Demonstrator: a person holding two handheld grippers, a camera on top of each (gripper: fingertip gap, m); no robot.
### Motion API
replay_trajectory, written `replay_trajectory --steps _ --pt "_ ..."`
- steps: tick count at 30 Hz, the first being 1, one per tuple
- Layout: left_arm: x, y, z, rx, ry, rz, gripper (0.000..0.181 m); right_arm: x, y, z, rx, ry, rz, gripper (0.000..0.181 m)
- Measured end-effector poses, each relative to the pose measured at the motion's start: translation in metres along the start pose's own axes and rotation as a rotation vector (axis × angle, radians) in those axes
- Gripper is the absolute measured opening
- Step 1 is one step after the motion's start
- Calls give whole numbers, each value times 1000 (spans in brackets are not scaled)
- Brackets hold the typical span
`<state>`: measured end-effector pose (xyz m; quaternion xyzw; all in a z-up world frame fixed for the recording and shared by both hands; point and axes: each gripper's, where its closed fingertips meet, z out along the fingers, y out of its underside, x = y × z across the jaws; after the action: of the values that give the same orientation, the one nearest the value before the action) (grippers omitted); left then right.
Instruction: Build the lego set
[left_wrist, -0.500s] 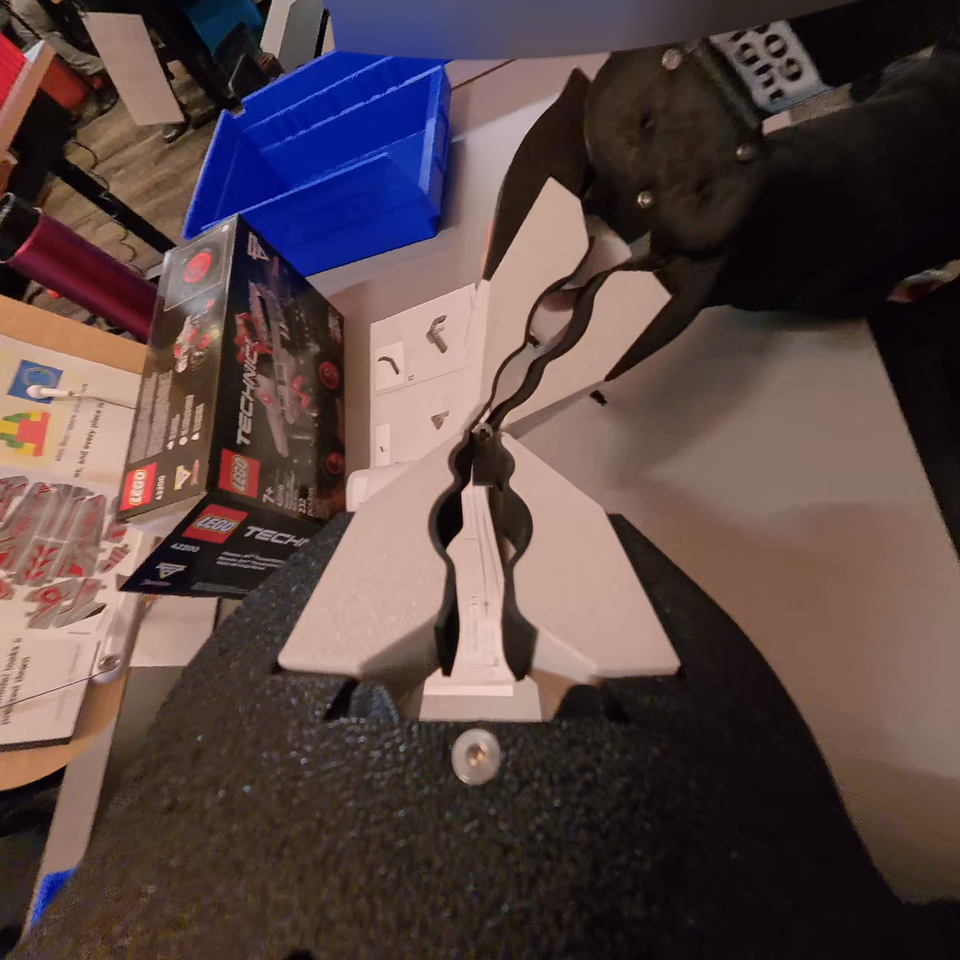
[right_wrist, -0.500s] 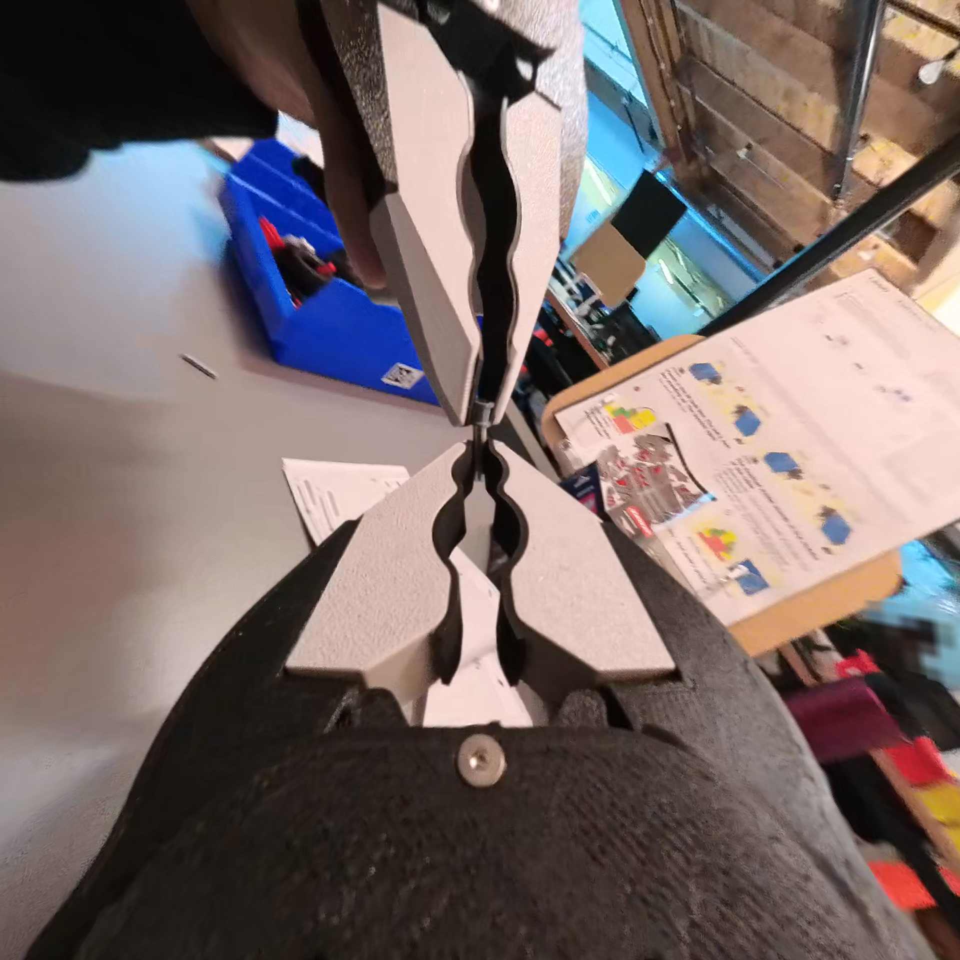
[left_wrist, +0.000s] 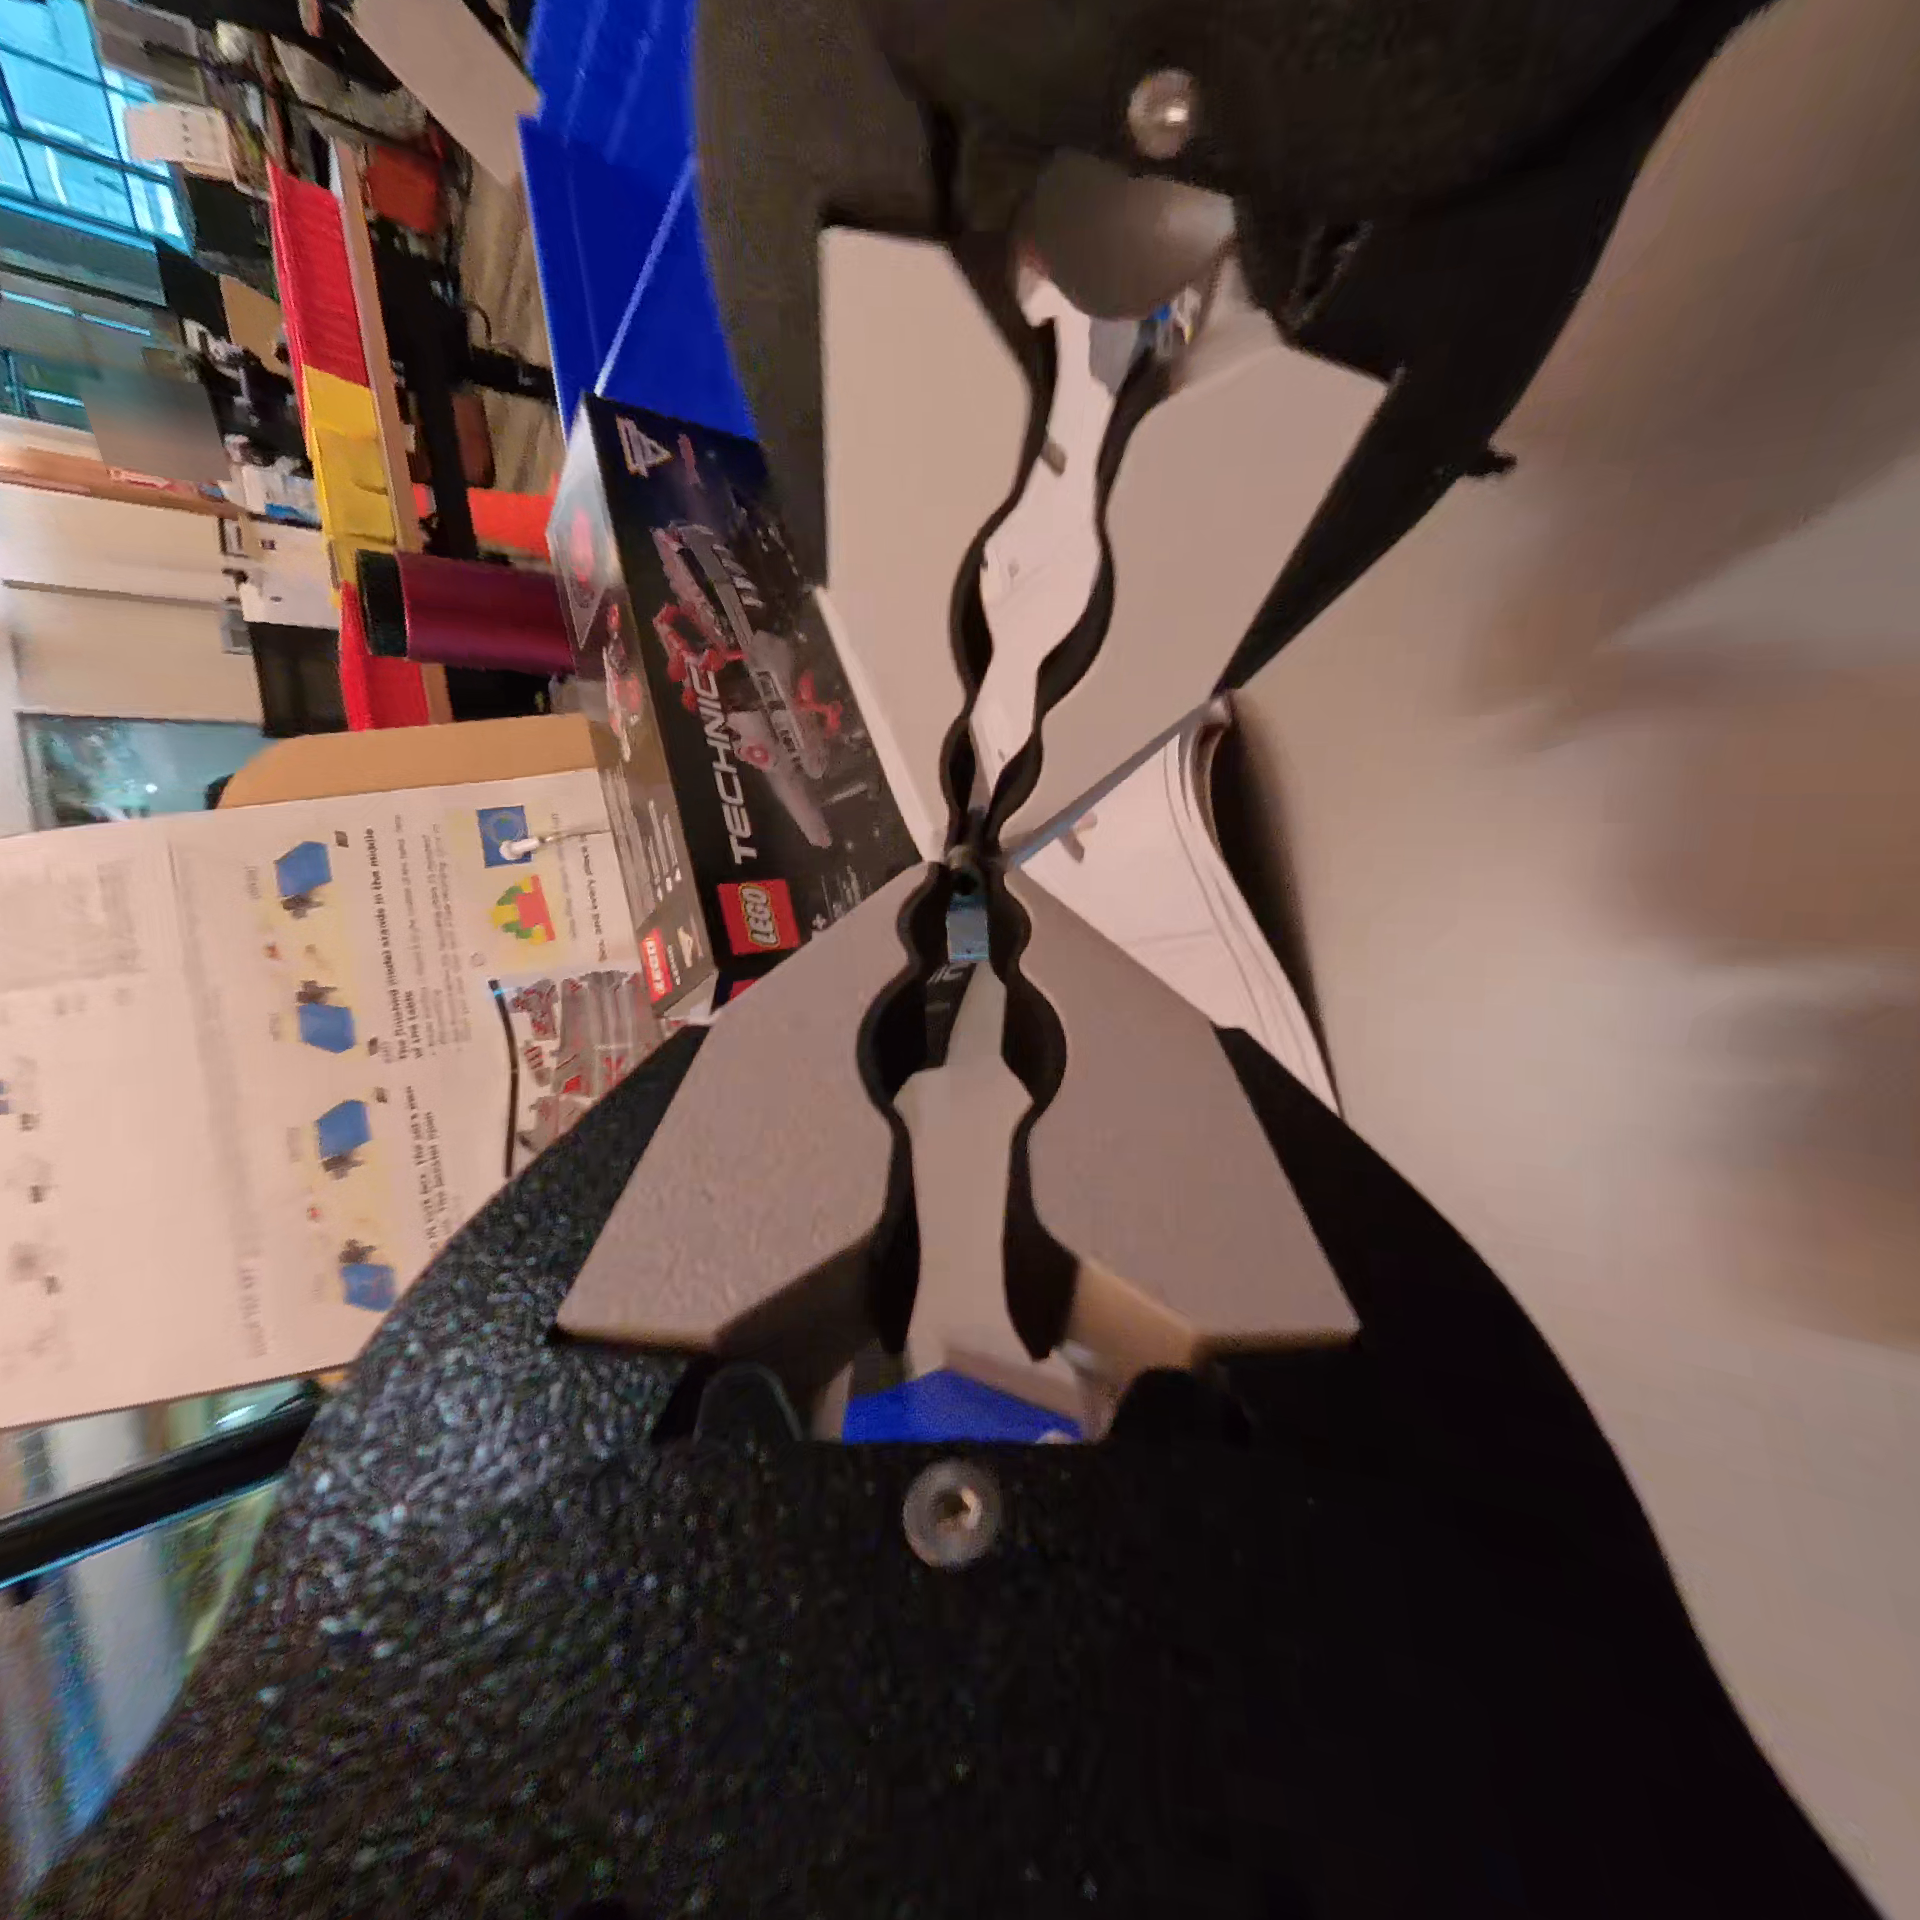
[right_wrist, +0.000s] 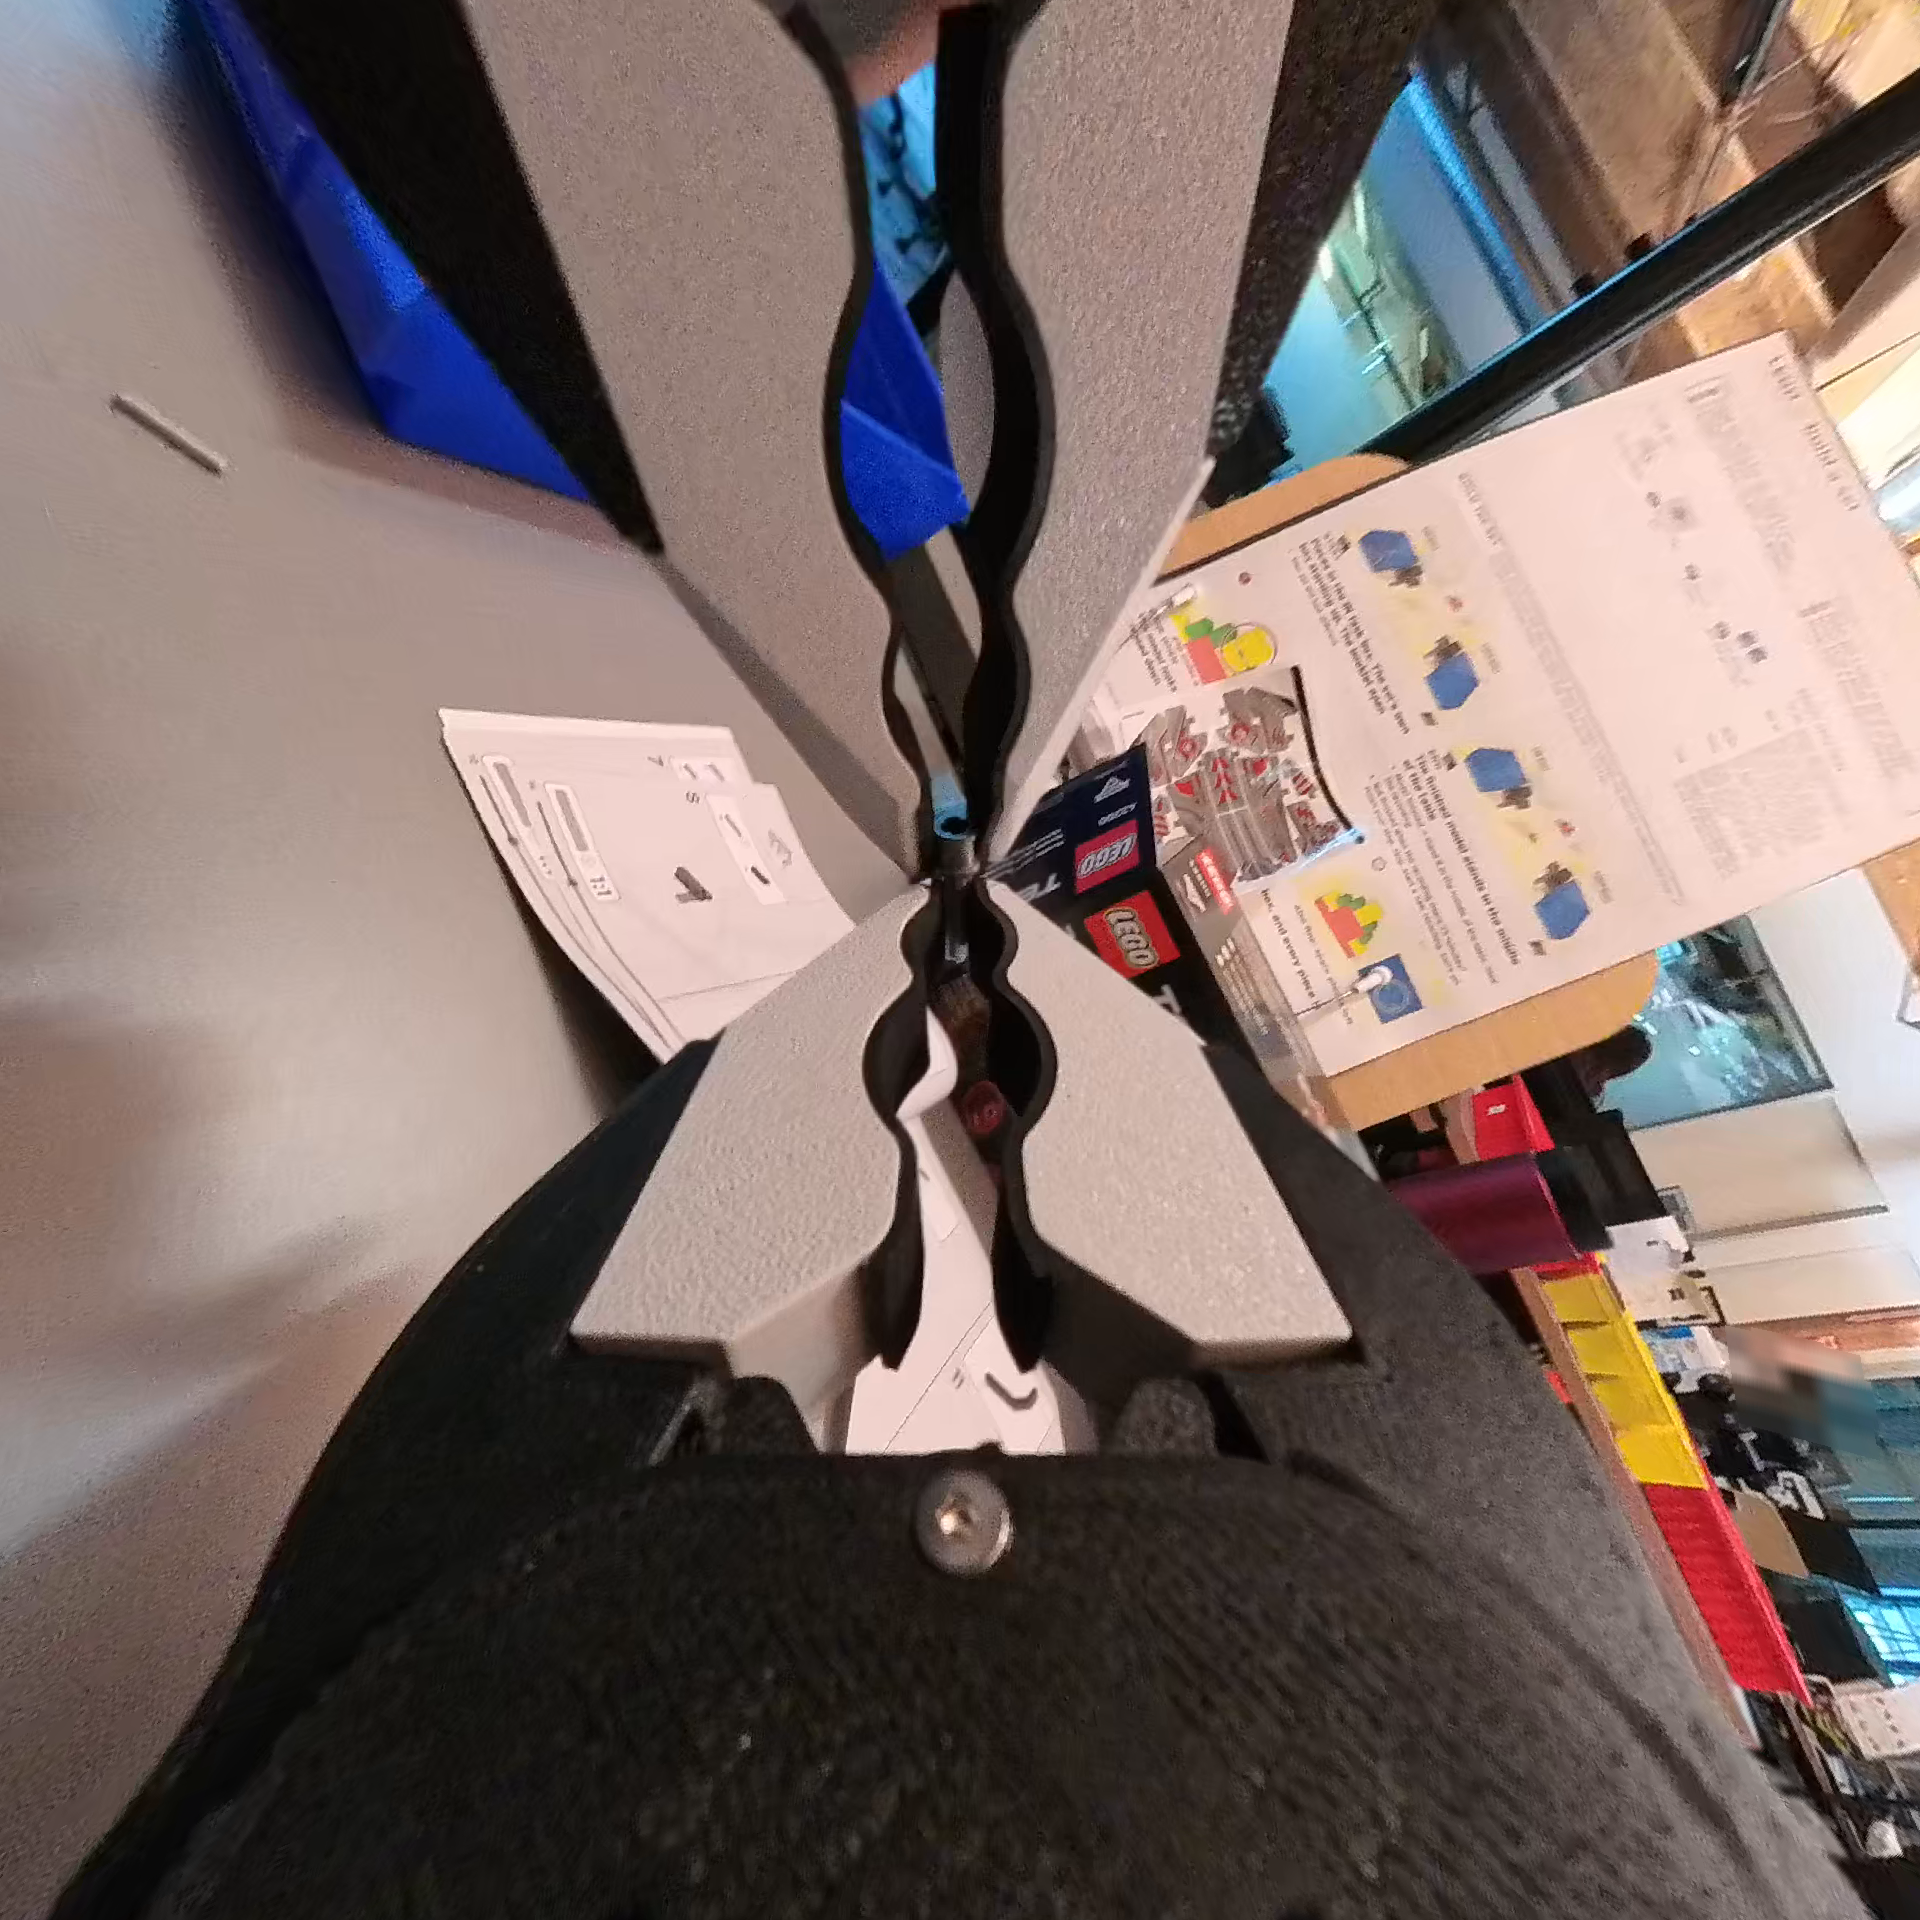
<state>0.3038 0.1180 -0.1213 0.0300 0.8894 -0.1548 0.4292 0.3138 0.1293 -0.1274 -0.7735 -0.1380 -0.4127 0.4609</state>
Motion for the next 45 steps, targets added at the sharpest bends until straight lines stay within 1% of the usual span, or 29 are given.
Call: replay_trajectory --steps 1,3,5,7,9,11,13,16,21,25,27,28,32,36,38,40,42,45 --pt "2 1 3 -38 -9 34 5 -2 3 1 -19 -16 5 1" --pt "3 1 6 -78 -26 83 5 -4 7 4 -37 -20 -7 1" --pt "3 2 7 -77 -19 71 5 -4 8 4 -38 -24 3 2" --pt "7 5 9 -61 30 -16 5 -8 9 7 -44 -38 -14 1" --pt "5 5 10 42 82 -151 5 -6 9 8 -10 -26 -3 1" --pt "2 1 8 189 133 -275 5 -3 7 5 50 -63 80 2" --pt "-3 -3 3 311 171 -370 5 3 0 0 130 -56 137 1" --pt "-5 -3 0 383 209 -439 5 5 -5 -1 179 -38 161 1" --pt "-7 -2 -2 422 231 -485 5 6 -5 -1 200 -23 160 3" --pt "-11 -2 -12 473 242 -520 5 7 -1 -1 204 -32 169 7" --pt "-11 -1 -15 483 249 -521 5 7 -5 -2 239 -39 188 6" --pt "-10 -1 -16 483 257 -521 5 5 -8 -3 257 -57 199 4" --pt "-7 0 -17 474 278 -519 5 1 -10 -5 281 -83 186 7" --pt "-6 2 -19 464 287 -516 5 0 -12 -4 290 -81 183 9" --pt "-4 5 -17 437 283 -506 5 3 -14 -5 296 -60 184 10" --pt "-2 3 -17 441 296 -504 5 -2 -13 -5 291 -88 184 6" --pt "0 3 -16 427 304 -499 5 -2 -13 -4 286 -81 164 1" --pt "0 3 -16 421 300 -497 5 -2 -12 -4 272 -76 135 1"
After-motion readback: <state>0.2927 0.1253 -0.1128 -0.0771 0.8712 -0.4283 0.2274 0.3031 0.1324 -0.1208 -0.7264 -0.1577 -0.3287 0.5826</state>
